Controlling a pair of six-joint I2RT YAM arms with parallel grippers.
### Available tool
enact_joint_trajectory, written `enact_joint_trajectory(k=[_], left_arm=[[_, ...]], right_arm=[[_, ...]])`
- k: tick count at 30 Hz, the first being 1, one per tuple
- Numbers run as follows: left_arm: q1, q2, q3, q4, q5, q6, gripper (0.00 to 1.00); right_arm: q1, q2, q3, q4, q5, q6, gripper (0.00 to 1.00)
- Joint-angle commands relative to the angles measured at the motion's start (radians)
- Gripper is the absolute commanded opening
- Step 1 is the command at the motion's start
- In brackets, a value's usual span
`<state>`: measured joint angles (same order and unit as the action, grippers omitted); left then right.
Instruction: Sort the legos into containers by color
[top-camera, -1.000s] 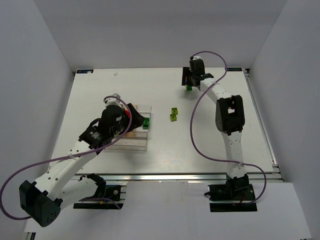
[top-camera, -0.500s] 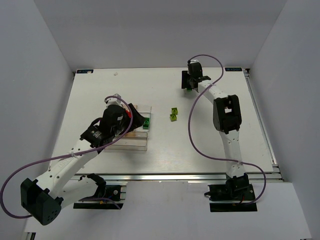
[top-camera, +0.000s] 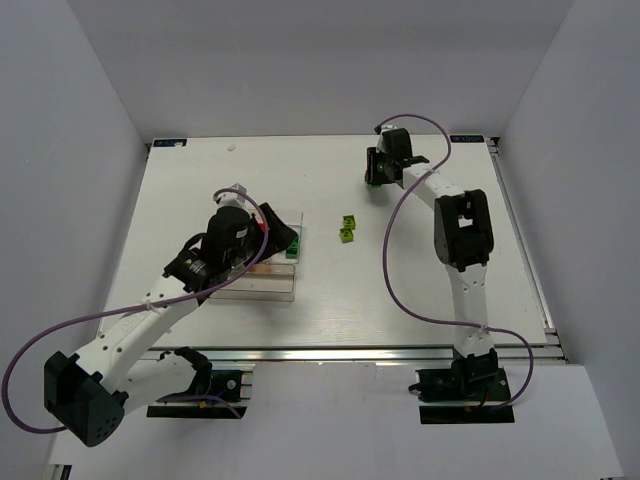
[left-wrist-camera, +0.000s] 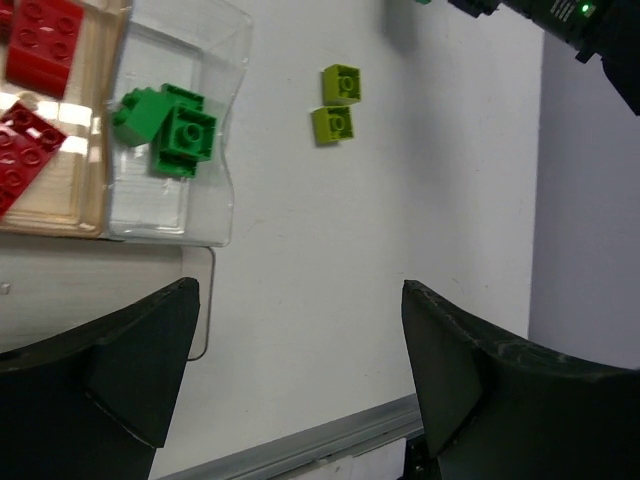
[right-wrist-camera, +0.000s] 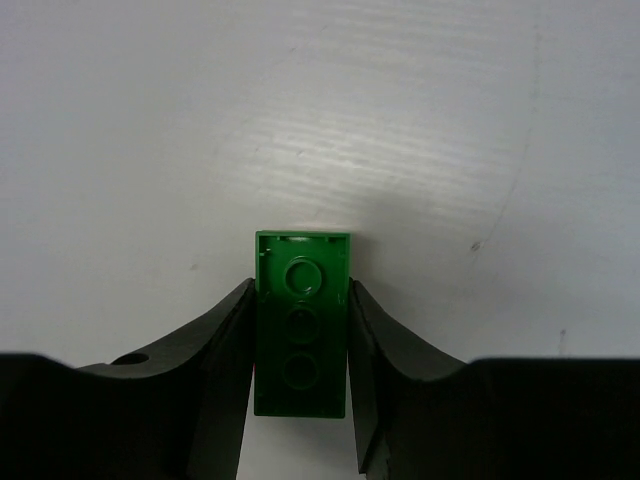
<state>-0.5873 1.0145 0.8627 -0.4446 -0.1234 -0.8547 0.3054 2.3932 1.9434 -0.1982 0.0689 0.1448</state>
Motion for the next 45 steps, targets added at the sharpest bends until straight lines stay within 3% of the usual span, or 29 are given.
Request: enact_joint_trajectory(k=[1, 8, 10, 13, 15, 18, 24, 25, 27, 31, 32, 33, 35, 45], left_arm=[[0.001, 0.012, 0.003, 0.133, 0.092, -0.013, 0.92], [0.001, 0.061, -0.028, 0.384, 0.244, -0.023, 0.93], [0.001, 0.073, -0.028, 0.421, 0.299, -0.012, 0.93], [0.001, 0.079, -0.039, 0.538, 0.358, -0.012, 0.94], [0.001, 0.084, -0.044, 0.584, 0.389, -0.017, 0.94], [-0.008, 0.082, -0.056, 0.685, 0.433, -0.027, 0.94], [-0.04, 0.05, -0.157, 0.92, 0.487, -0.026, 0.96], [-0.04, 0.038, -0.175, 1.023, 0.495, -0.024, 0.97], [-0.061, 0.024, -0.223, 1.067, 0.504, -0.015, 0.97], [-0.086, 0.032, -0.254, 1.147, 0.516, -0.007, 0.97], [-0.086, 0.038, -0.252, 1.184, 0.521, -0.001, 0.98], [-0.098, 0.051, -0.248, 1.195, 0.521, 0.008, 0.98], [-0.111, 0.071, -0.216, 1.183, 0.515, 0.028, 0.98], [-0.174, 0.188, -0.074, 1.063, 0.459, 0.173, 0.97]], right_arm=[[-0.028, -0.204, -0.084, 0.075, -0.245, -0.025, 0.03], [-0.158, -0.563, -0.47, 0.16, -1.124, -0.074, 0.0], [-0.169, -0.626, -0.521, 0.158, -1.33, -0.076, 0.0], [-0.163, -0.704, -0.6, 0.097, -1.518, -0.176, 0.0], [-0.147, -0.77, -0.632, -0.027, -1.56, -0.333, 0.0], [-0.129, -0.844, -0.672, -0.095, -1.6, -0.427, 0.0], [-0.098, -0.878, -0.667, -0.092, -1.669, -0.346, 0.0], [-0.091, -0.875, -0.644, -0.134, -1.679, -0.349, 0.0], [-0.077, -0.868, -0.617, -0.199, -1.696, -0.376, 0.0], [-0.048, -0.809, -0.485, -0.513, -1.748, -0.584, 0.0], [-0.037, -0.787, -0.407, -0.706, -1.749, -0.71, 0.0], [-0.034, -0.773, -0.394, -0.745, -1.749, -0.732, 0.0], [-0.019, -0.79, -0.426, -0.661, -1.749, -0.655, 0.0], [0.021, -0.828, -0.445, -0.67, -1.747, -0.649, 0.0]])
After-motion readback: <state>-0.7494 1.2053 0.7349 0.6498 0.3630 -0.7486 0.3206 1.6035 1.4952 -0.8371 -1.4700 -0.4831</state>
